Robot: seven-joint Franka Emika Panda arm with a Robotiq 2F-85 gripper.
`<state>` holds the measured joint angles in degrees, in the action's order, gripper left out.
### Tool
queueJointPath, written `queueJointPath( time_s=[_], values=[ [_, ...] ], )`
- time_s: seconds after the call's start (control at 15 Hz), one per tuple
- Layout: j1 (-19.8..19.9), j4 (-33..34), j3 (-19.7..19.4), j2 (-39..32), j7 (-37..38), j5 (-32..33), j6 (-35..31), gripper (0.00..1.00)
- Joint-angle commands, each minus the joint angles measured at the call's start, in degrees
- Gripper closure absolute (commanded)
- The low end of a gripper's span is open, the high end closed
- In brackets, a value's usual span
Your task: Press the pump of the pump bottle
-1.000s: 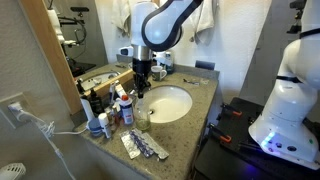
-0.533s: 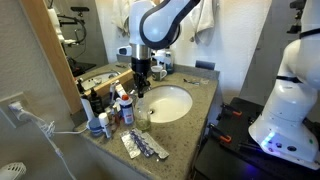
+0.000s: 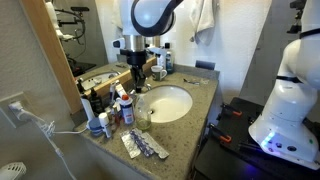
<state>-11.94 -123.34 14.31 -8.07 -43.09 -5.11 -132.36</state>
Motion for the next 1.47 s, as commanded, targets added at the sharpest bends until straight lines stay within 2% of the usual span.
queueJointPath(
  time_s=[0.0,0.2,0.6,1.07,1.4],
  values=[
    [-0.2,4.2,0.3,1.8,3.5,1.4,6.1,0.96],
    [-0.2,7.9,0.0,4.2,5.9,2.0,10.6,0.96],
    [0.7,13.7,-2.1,12.0,16.5,3.2,19.8,0.96],
    [3.4,15.1,-6.0,22.4,30.7,7.3,24.3,0.96],
    [5.1,14.9,-6.5,25.6,36.9,10.8,26.5,0.96]
  ],
)
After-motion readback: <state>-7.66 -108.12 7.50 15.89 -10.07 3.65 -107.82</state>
